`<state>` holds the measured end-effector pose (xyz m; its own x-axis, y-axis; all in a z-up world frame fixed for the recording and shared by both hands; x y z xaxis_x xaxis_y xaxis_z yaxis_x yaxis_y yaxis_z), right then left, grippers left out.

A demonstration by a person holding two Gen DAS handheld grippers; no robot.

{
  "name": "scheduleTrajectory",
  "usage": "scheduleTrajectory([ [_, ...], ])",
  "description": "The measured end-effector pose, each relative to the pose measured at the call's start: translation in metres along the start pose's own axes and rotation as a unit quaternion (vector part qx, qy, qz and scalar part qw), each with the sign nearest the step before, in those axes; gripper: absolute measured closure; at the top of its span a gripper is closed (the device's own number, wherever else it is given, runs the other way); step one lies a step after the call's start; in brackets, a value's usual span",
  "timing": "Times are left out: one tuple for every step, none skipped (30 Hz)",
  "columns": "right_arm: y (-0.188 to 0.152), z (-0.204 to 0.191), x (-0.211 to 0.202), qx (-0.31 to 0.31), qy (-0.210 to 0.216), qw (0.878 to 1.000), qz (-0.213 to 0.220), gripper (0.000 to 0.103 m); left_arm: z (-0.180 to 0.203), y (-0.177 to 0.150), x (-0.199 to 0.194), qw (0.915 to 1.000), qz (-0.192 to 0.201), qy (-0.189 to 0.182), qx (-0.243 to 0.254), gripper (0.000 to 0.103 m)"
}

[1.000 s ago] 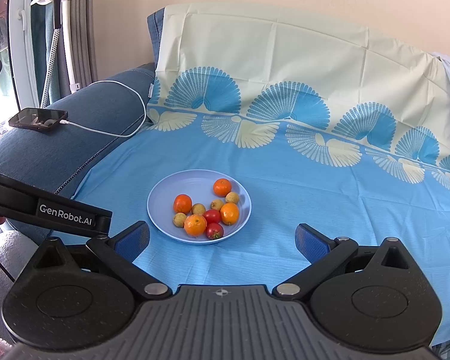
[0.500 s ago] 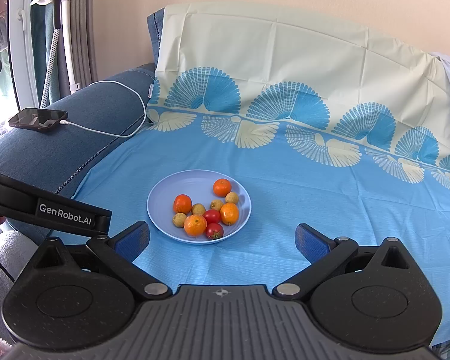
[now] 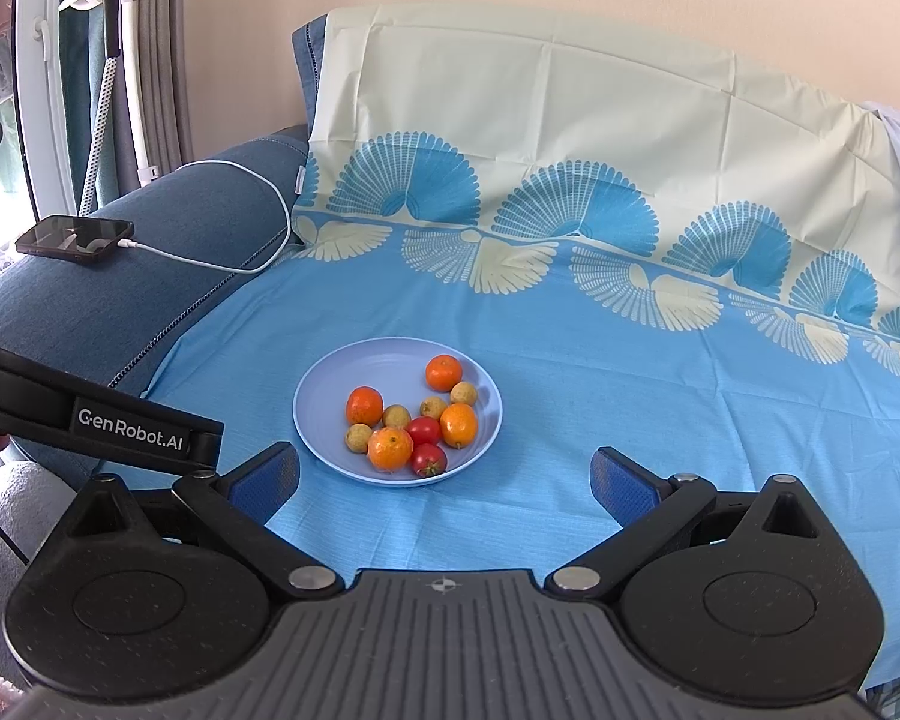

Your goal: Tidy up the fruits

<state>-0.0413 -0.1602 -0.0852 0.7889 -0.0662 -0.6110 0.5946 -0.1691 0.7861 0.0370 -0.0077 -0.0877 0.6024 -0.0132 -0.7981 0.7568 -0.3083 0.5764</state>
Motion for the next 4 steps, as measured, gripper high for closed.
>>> scheduleTrajectory([
  [0.0000, 0.0001, 0.0000, 0.000, 0.000, 1.000, 0.000, 0.001, -0.0004, 0.0000, 0.0008, 1.0000, -0.001, 0.000, -0.001, 0.000],
  [-0.0002, 0.0000, 0.0002, 0.000, 0.000, 1.000, 0.000, 0.001, -0.0005, -0.0003, 0.0012, 1.0000, -0.002, 0.001, -0.001, 0.000],
  [0.0000, 0.0002, 0.0000, 0.000, 0.000, 1.000, 0.000, 0.001, -0.0004, -0.0003, 0.0018, 1.0000, -0.002, 0.001, 0.000, 0.000],
  [0.0000, 0.0002, 0.0000, 0.000, 0.000, 1.000, 0.000, 0.001, -0.0003, -0.0003, 0.0023, 1.0000, -0.002, 0.001, 0.000, 0.000],
])
Point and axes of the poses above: each gripper's, at about its wrist camera, not at the fingertips, and x roughly the way its jaws point, z to its right, y to its top, the point moved 10 cm from there along x, roughly the way its jaws point, and after that the axes turned 7 degrees about x, right-handed, at the moved point
